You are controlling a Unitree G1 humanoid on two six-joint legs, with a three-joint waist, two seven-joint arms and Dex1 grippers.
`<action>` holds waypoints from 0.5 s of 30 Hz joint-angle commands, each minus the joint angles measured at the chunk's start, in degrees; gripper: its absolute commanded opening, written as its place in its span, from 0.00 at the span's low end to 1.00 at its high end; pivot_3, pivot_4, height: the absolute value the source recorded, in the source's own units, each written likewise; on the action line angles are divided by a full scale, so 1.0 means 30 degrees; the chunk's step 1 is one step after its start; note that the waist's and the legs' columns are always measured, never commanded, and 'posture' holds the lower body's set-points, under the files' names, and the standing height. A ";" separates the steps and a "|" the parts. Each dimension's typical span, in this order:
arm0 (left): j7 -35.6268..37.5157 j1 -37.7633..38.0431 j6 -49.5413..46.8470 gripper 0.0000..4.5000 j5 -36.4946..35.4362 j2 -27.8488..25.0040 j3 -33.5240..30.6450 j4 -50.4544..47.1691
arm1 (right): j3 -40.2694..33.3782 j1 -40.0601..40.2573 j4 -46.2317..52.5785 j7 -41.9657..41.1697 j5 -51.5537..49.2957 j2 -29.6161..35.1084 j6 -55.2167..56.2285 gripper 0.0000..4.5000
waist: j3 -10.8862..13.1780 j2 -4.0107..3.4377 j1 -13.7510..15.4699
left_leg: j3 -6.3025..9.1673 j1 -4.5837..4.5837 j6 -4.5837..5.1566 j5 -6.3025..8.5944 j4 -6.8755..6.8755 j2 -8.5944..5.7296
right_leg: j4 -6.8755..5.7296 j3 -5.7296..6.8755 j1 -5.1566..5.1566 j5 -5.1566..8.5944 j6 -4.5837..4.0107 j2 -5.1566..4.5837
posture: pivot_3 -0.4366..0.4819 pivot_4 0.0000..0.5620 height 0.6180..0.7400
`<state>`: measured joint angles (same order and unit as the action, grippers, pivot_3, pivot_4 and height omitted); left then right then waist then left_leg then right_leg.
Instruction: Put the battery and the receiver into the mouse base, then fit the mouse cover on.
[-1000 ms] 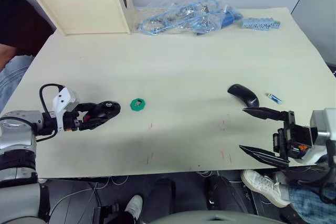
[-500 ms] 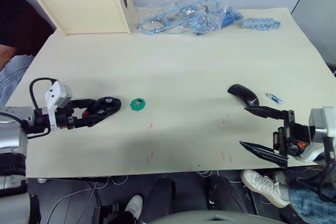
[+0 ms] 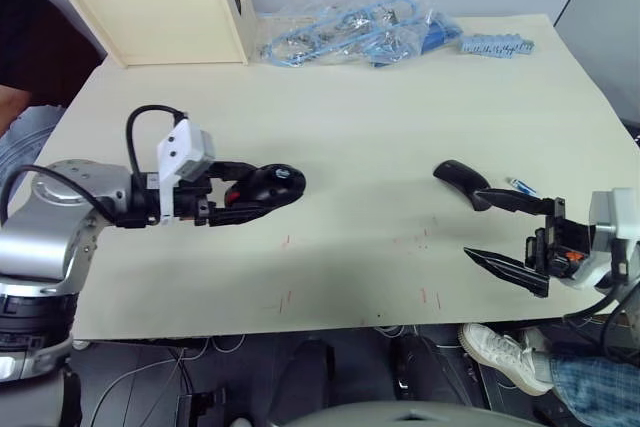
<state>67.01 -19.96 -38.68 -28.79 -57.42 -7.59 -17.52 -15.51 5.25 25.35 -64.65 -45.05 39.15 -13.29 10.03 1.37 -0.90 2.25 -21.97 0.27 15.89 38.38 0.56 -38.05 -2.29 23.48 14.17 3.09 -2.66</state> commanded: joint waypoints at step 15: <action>-0.4772 -0.4300 -0.4663 0.66 0.1996 0.2082 0.7426 -0.4287 | -0.2204 0.2039 0.2197 0.0339 -0.0895 0.0838 -0.0619 1.00 | 0.0002 -0.0004 -0.0022 | 0.0003 0.0002 0.0000 -0.0002 0.0007 -0.0024 | 0.0005 -0.0024 -0.0012 -0.0013 0.0024 0.0008 | 0.48 0.27 1.00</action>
<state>53.04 -32.72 -54.58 -24.36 -51.49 13.78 -30.62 -19.65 10.48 29.27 -64.11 -45.89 40.60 -14.52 10.04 1.36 -0.96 2.25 -21.96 0.27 15.88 38.39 0.49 -38.04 -2.37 23.44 14.13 3.16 -2.64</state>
